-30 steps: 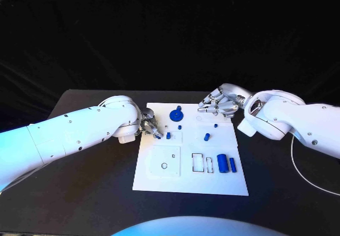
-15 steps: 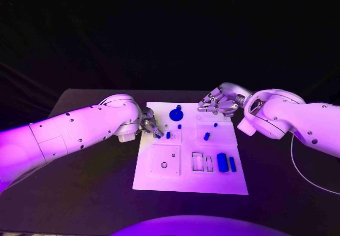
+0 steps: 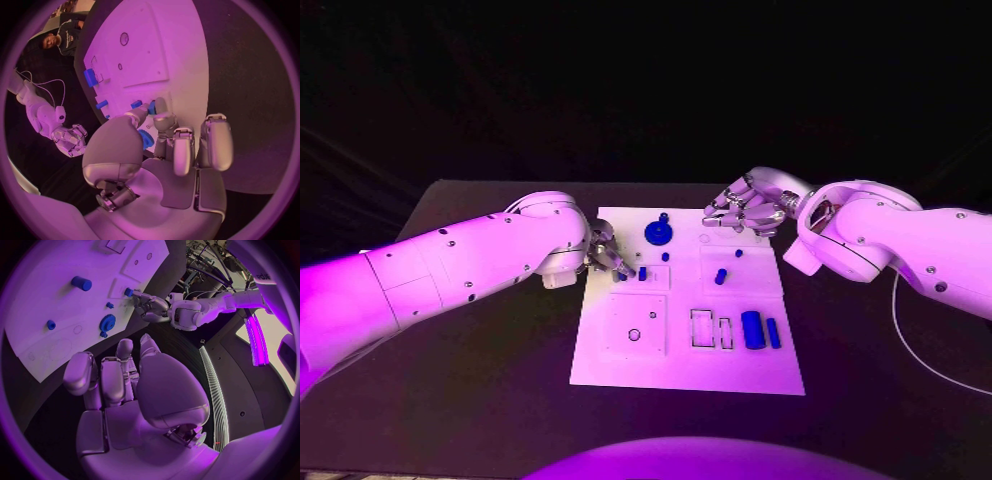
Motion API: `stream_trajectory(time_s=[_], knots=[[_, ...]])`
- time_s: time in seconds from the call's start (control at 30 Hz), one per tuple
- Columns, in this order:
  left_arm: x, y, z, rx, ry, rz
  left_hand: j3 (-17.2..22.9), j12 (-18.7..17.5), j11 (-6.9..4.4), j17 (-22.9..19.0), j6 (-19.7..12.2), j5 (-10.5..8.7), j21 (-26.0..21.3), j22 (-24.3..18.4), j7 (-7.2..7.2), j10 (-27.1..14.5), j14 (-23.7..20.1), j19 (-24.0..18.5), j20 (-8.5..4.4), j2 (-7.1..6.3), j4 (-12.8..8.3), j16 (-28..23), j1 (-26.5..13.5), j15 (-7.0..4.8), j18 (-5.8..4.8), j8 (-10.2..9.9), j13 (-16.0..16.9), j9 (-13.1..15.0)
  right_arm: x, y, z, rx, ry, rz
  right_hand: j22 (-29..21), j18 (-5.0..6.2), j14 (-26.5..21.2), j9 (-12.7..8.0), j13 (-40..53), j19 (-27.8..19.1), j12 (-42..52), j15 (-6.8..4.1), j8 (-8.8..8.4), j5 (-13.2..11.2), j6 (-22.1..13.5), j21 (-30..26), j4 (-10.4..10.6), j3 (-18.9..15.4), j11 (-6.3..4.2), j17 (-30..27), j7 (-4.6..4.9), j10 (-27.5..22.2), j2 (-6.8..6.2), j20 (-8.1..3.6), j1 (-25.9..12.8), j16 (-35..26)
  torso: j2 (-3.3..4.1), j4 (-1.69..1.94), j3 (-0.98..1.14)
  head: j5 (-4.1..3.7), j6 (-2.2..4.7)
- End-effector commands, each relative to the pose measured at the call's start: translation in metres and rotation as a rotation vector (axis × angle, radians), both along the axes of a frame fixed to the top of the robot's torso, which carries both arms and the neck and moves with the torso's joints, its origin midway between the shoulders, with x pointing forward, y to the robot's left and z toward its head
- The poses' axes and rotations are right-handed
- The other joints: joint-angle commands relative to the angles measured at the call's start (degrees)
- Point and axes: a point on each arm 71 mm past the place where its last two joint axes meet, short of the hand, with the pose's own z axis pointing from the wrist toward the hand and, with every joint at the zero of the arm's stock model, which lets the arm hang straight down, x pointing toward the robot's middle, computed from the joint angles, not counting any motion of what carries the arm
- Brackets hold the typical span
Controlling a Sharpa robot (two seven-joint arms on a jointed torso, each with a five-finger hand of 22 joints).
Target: Assemble the parts on the task board
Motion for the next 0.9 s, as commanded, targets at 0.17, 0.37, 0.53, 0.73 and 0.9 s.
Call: stream_trajectory(time_s=[0.17, 0.37, 0.53, 0.73, 0.9], knots=[[-0.0040, -0.0015, -0.0085, 0.034, 0.037, -0.015, -1.3, 0.7, -0.05, 15.1, 0.6, -0.37, 0.6, 8.4, -0.01, 0.8, 6.0, 2.2, -0.26, -0.04, 0.6, 0.2, -1.3, -0.46, -0.59, -0.5, 0.5, -0.2, -0.0008, 0.0011, 0.0000, 0.000, -0.002, 0.012, -0.1, 0.71, 1.7, 0.1, 0.0, -0.4, -0.3, 0.03, 0.33, 0.4, -0.3, -0.3, 0.0, -0.3, -0.13, -0.1, -0.16, -0.4, 0.00, 0.12, 0.4, -0.1, 0.01, -0.04, 0.02, 0.01, -0.03], [-0.0035, -0.0019, -0.0086, 0.033, 0.036, -0.013, -2.4, 0.8, -0.07, 15.1, 0.9, -0.38, 0.7, 8.6, -0.03, 1.0, 6.0, 2.2, -0.28, -0.17, 1.2, 0.2, -2.0, -0.48, -0.64, -0.6, 0.7, -0.4, -0.0009, 0.0011, 0.0002, 0.001, -0.004, 0.011, -0.1, 0.71, 1.7, 0.1, 0.0, -0.3, -0.2, 0.03, 0.34, 0.4, -0.3, -0.3, 0.1, -0.4, -0.12, 0.0, -0.17, -0.4, 0.01, 0.12, 0.4, -0.1, 0.03, 0.00, 0.03, -0.06, 0.01], [-0.0030, -0.0016, -0.0087, 0.034, 0.035, -0.011, -3.9, 1.0, -0.07, 15.1, 1.2, -0.38, 0.8, 8.7, -0.03, 1.1, 6.0, 2.3, -0.30, -0.60, 2.0, 0.2, -2.8, -0.48, -0.66, -0.7, 0.9, -0.6, -0.0008, 0.0010, 0.0003, 0.001, -0.004, 0.011, -0.1, 0.71, 1.7, 0.1, 0.0, -0.3, -0.2, 0.03, 0.34, 0.4, -0.3, -0.3, 0.1, -0.4, -0.12, 0.0, -0.17, -0.4, 0.01, 0.12, 0.4, -0.1, 0.01, 0.01, 0.00, -0.07, -0.04], [-0.0024, 0.0006, -0.0086, 0.034, 0.031, -0.005, -7.1, 1.0, -0.11, 15.1, 1.5, -0.37, 0.9, 8.8, -0.08, 1.3, 6.0, 2.3, -0.30, -1.29, 3.6, 0.2, -4.5, -0.50, -0.69, -0.8, 1.1, -0.8, -0.0008, 0.0010, 0.0004, 0.004, -0.006, 0.011, -0.1, 0.71, 1.7, 0.1, -0.1, -0.3, -0.3, 0.04, 0.37, 0.4, -0.3, -0.4, 0.2, -0.6, -0.11, -0.1, -0.16, -0.4, 0.03, 0.11, 0.2, -0.2, 0.03, -0.06, 0.00, -0.02, -0.03], [-0.0011, 0.0033, -0.0080, 0.028, 0.019, 0.010, -10.9, 1.0, -0.17, 15.1, 1.7, -0.38, 0.8, 8.8, -0.19, 1.3, 6.0, 2.3, -0.36, -2.27, 5.3, 0.2, -5.8, -0.57, -0.68, -0.9, 1.2, -1.0, -0.0008, 0.0012, 0.0007, 0.007, -0.008, 0.010, -0.1, 0.71, 1.7, 0.1, -0.1, -0.3, -0.3, 0.04, 0.37, 0.4, -0.3, -0.4, 0.3, -0.6, -0.11, -0.1, -0.16, -0.4, 0.04, 0.12, 0.1, -0.2, 0.03, 0.00, -0.02, -0.15, -0.02]])
